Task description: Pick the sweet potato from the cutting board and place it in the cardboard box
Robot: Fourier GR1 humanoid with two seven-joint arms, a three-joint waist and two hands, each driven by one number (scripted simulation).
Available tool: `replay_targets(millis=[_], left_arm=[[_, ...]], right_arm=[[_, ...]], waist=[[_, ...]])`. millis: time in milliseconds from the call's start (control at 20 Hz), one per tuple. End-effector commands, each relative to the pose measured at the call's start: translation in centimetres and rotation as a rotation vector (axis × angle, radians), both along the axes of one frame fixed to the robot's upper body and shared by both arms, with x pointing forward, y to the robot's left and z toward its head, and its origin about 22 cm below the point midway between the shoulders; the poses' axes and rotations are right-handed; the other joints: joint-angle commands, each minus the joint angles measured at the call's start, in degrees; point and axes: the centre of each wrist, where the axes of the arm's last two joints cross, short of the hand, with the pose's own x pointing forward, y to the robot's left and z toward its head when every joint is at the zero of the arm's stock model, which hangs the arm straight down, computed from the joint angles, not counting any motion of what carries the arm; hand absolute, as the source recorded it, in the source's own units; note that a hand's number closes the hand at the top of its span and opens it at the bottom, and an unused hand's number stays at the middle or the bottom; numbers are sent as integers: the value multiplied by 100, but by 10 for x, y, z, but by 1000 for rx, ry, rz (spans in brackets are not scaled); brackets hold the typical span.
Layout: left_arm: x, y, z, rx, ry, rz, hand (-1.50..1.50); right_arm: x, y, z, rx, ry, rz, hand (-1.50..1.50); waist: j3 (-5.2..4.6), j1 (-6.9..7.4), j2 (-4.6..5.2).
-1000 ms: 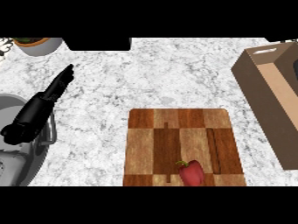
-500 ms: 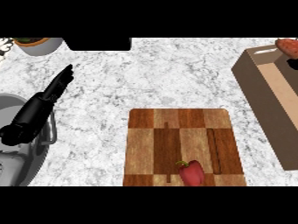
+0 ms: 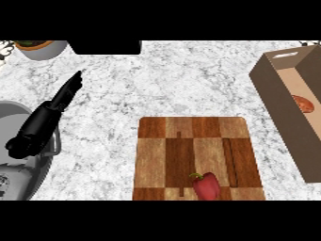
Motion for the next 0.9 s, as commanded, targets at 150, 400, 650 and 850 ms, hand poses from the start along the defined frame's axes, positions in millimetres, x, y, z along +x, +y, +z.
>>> replay_targets(millis=[150,400,650,850], left_arm=[[0,-7,4,-4,3,-22,0],[2,5,-5,-12,13,37,0],[0,7,-7,0,11,20,0],[6,-6,-13,-3,9,8,0]], right_arm=[[-2,-2,11,118,-413,62,-150],[-4,-11,39,488,-880,-128,-150],[-40,-52,5,602,-1014,-303,-150],[-68,-78,-18,565,-1064,-351,-150]], waist=[[14,12,10],[24,-169,-22],[6,-102,3],[2,-43,12]])
